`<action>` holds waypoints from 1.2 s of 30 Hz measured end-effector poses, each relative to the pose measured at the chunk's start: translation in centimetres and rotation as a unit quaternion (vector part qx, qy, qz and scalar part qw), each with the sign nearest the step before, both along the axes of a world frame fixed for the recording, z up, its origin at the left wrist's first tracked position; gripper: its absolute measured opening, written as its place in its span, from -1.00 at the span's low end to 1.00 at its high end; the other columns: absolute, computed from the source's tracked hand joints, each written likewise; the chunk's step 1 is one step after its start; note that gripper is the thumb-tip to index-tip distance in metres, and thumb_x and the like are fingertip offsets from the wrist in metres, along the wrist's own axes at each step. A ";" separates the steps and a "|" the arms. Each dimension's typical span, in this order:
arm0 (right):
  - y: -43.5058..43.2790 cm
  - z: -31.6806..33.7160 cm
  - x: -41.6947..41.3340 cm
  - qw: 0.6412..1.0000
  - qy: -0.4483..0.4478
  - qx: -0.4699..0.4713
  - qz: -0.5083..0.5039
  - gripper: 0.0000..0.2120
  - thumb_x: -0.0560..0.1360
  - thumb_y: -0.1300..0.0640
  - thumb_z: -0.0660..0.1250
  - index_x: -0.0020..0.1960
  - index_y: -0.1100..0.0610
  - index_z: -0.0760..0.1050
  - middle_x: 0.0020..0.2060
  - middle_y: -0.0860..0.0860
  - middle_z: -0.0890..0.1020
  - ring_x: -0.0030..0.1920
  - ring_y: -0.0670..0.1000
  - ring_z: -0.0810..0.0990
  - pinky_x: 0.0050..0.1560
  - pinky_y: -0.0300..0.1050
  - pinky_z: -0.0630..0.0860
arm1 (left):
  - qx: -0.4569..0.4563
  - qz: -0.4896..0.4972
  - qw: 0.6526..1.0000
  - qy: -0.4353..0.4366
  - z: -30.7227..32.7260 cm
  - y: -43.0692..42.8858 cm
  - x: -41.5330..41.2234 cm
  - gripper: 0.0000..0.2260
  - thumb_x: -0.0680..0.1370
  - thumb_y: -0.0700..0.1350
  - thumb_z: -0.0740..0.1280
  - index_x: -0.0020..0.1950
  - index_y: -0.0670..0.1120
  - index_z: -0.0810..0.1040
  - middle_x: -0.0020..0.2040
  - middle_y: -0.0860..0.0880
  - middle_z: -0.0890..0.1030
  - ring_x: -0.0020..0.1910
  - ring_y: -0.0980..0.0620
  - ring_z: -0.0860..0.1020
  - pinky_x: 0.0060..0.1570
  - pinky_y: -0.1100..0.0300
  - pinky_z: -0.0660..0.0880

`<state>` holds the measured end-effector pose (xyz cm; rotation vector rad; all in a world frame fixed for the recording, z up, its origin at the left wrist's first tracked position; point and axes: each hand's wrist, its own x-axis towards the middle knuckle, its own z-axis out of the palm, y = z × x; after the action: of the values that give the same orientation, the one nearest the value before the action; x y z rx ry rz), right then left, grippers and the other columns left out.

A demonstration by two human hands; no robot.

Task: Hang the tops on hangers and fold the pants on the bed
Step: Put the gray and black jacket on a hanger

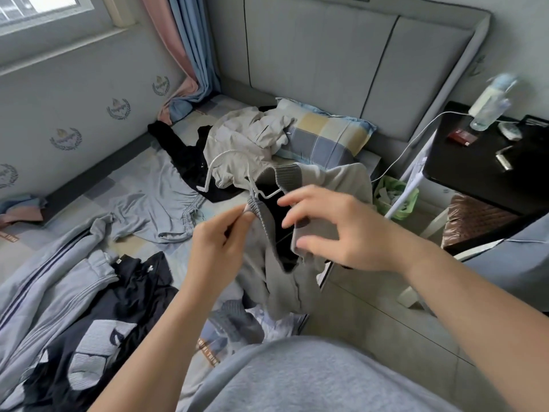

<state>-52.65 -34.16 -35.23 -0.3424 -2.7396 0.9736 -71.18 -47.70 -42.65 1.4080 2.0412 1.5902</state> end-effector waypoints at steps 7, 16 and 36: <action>7.2 -3.0 2.0 0.946 0.093 -0.035 -0.308 -0.40 0.53 0.12 0.44 0.50 -0.01 0.29 0.34 -0.06 0.44 0.38 -0.05 0.39 0.40 -0.13 0.30 | 0.086 -0.020 0.995 -0.042 1.0 -0.2 -1.1 -0.78 0.65 -0.09 0.29 -0.08 0.21 0.61 -0.42 0.18 0.37 -0.45 0.19 0.24 -0.46 0.32 0.18; 8.9 -4.5 2.1 0.956 0.096 -0.007 -0.278 -0.70 0.60 0.30 0.24 0.13 -0.01 0.64 -0.04 -0.34 0.61 -0.02 -0.45 0.51 0.01 -0.56 0.33 | 0.035 -0.014 0.999 -0.029 0.6 -0.5 -1.6 -0.81 0.63 -0.09 0.31 -0.08 0.18 0.64 -0.42 0.18 0.40 -0.44 0.23 0.26 -0.44 0.34 0.20; 11.2 -2.3 1.5 0.939 -0.015 0.045 -0.342 -0.81 0.59 0.14 0.26 -0.09 0.01 0.64 -0.31 -0.16 0.58 -0.22 -0.05 0.51 -0.24 -0.24 0.39 | -0.089 0.136 0.975 0.149 0.9 0.6 -1.3 -0.84 0.65 -0.12 0.30 0.00 -0.11 0.67 -0.37 -0.04 0.58 -0.32 -0.19 0.55 -0.28 0.01 0.51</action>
<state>-51.20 -22.92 -37.56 -1.1907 -2.3698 0.6431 -72.50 -47.15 -41.76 1.4214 2.5755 1.3045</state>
